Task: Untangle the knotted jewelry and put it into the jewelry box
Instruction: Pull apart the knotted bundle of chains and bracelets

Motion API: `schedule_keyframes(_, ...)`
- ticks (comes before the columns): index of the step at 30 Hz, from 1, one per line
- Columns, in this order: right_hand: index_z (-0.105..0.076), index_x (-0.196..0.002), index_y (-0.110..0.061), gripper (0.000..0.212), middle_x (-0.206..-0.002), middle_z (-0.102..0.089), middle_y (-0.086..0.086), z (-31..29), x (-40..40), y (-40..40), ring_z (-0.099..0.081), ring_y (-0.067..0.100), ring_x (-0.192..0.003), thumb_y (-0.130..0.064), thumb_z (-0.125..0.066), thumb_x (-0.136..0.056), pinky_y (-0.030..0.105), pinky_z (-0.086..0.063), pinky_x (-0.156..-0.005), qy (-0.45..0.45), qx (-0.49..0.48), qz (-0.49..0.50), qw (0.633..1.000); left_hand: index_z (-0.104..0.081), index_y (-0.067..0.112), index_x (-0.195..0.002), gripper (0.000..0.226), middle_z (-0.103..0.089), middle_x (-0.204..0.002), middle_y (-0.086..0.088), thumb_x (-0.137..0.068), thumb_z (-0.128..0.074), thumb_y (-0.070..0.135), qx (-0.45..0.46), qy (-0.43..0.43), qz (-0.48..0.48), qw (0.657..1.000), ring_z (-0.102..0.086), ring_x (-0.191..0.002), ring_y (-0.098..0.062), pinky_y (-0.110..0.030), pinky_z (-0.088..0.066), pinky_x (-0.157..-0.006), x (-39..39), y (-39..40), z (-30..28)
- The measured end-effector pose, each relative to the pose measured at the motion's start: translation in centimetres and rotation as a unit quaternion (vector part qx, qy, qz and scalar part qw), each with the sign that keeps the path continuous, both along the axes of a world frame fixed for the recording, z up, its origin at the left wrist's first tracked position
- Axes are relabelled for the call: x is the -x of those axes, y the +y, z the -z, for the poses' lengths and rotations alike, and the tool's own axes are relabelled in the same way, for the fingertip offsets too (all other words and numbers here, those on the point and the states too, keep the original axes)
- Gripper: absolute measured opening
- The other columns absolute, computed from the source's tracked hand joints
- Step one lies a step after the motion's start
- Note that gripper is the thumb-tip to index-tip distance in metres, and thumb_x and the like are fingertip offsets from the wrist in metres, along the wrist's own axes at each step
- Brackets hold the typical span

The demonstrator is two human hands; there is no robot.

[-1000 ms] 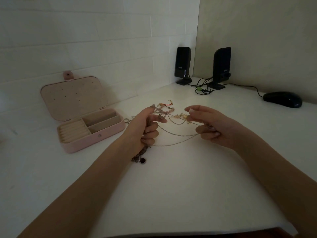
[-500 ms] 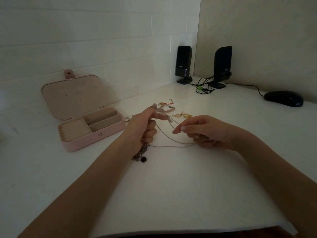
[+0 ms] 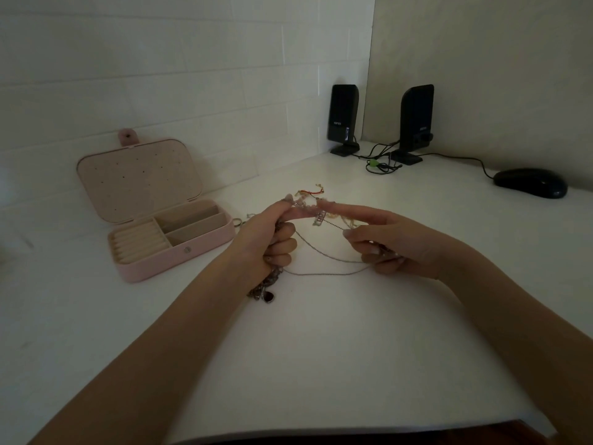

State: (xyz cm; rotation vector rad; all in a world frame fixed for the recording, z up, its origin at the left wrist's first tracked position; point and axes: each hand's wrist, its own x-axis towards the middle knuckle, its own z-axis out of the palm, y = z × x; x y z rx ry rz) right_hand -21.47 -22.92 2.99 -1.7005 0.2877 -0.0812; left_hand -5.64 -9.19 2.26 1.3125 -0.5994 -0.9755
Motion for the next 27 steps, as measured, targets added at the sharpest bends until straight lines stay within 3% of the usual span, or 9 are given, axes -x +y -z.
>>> schedule_keyframes(4,-0.061,-0.123,-0.044,0.039,-0.060,-0.031,-0.002,0.2,-0.1,-0.2,-0.017,0.009,-0.049,-0.017,-0.053,-0.096,0.020,-0.012,-0.040,0.006,-0.014,0.013,1.000,-0.068,0.015,-0.091,0.039,-0.017,-0.041,0.009,-0.098,-0.043,0.043,0.003,0.012,-0.009,1.000,-0.014,-0.031,-0.004,-0.012,-0.012,-0.032,-0.1,0.0,-0.1)
schedule_keyframes(9,-0.070,-0.112,-0.027,0.026,-0.060,-0.029,-0.002,0.2,-0.2,-0.1,-0.016,0.009,-0.047,-0.020,-0.053,-0.094,0.019,-0.009,-0.040,0.001,-0.015,0.017,1.000,-0.064,0.015,-0.078,0.043,-0.018,-0.042,0.008,-0.098,-0.042,0.046,-0.013,0.021,-0.012,1.000,-0.014,-0.031,-0.004,-0.012,-0.010,-0.034,0.1,0.1,-0.3)
schedule_keyframes(13,-0.072,-0.108,-0.027,0.025,-0.060,-0.029,-0.002,0.3,-0.2,-0.1,-0.014,0.012,-0.051,-0.019,-0.051,-0.096,0.022,-0.009,-0.042,-0.008,-0.012,0.013,1.000,-0.069,0.021,-0.057,0.057,-0.018,-0.040,0.008,-0.099,-0.038,0.046,-0.014,0.027,0.020,0.999,-0.014,-0.030,-0.004,-0.013,-0.010,-0.034,0.2,0.2,-0.4)
schedule_keyframes(17,-0.072,-0.101,-0.026,0.027,-0.059,-0.033,-0.002,0.4,-0.3,-0.2,-0.020,0.010,-0.048,-0.015,-0.048,-0.098,0.022,-0.012,-0.043,-0.036,0.007,0.034,0.999,-0.064,0.011,-0.082,0.040,-0.018,-0.040,0.009,-0.099,-0.039,0.037,-0.012,0.018,0.022,1.000,-0.014,-0.030,-0.004,-0.013,-0.010,-0.033,-0.1,0.2,-0.3)
schedule_keyframes(20,-0.071,-0.105,-0.025,0.030,-0.059,-0.033,-0.003,0.3,-0.3,-0.4,-0.022,0.008,-0.047,-0.011,-0.045,-0.099,0.020,-0.014,-0.043,-0.061,-0.007,0.058,0.996,-0.071,0.013,-0.088,0.035,-0.018,-0.043,0.008,-0.097,-0.039,0.023,-0.011,-0.015,0.006,1.000,-0.014,-0.032,-0.004,-0.014,-0.009,-0.034,-0.3,0.1,-0.2)
schedule_keyframes(27,-0.063,-0.123,-0.037,0.043,-0.060,-0.026,-0.002,0.2,-0.2,-0.2,-0.016,0.012,-0.052,-0.008,-0.042,-0.099,0.024,-0.012,-0.046,-0.061,-0.035,0.014,0.997,-0.070,0.014,-0.080,0.025,-0.031,-0.051,0.006,-0.091,-0.049,0.019,-0.058,-0.110,0.013,0.992,-0.023,-0.039,-0.006,-0.016,-0.014,-0.036,0.8,0.0,-0.7)
